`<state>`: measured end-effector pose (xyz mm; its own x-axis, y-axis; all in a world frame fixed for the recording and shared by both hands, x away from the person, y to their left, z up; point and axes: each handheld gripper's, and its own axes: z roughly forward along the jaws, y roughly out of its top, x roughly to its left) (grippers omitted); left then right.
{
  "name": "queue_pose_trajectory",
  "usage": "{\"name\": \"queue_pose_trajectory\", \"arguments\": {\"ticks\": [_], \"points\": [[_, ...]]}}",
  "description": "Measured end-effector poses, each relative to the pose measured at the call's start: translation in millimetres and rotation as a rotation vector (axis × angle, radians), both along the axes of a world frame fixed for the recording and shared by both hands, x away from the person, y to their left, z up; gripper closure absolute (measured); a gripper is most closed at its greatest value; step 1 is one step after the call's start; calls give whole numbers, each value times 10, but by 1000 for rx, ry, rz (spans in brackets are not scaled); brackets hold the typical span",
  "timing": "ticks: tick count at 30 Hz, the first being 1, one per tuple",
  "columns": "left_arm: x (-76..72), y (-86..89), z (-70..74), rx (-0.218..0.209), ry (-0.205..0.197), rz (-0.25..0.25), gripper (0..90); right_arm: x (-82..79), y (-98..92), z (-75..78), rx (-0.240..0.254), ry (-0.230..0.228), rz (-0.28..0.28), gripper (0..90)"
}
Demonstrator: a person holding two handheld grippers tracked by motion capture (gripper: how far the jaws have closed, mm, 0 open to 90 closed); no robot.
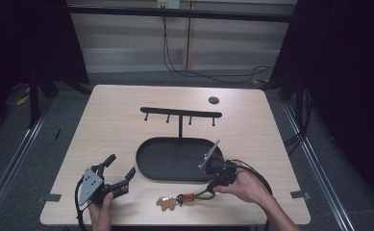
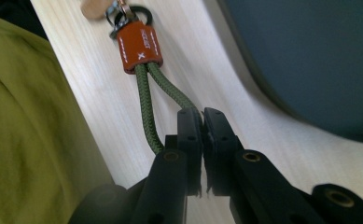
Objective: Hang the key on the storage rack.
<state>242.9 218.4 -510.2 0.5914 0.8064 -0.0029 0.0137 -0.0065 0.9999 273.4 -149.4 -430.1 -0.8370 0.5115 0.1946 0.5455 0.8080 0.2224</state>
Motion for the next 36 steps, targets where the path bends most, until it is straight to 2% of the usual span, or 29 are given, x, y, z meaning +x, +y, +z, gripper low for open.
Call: {"name": "queue_pose_trajectory", "arguments": {"ticks": [4,6,15,21,25,28,32,34,36], "points": [[-1,0,0,-1,1,-1,171,23,29,82,-8,-5,17,866],[0,0,0,0,0,0,171,52,87,178,-28,2,34,866],[-2,-4,-1,-5,4,-3,171,136,265,375,-81,-1,77,867],[-3,-3,-1,-4,4,-2,171,175,333,538,-68,-25,92,867],[-1,-1,-1,-2,3,-4,171,221,352,719,-60,-36,108,868],[-3,-4,-1,-5,4,-2,171,246,392,803,-80,-40,116,868],[-1,-1,-1,-2,2,-4,171,266,442,889,-74,-40,122,869],[-1,-1,-1,-2,2,-4,171,265,499,950,-103,-21,142,870],[0,0,0,0,0,0,175,272,519,1002,-106,-25,146,870]]}}
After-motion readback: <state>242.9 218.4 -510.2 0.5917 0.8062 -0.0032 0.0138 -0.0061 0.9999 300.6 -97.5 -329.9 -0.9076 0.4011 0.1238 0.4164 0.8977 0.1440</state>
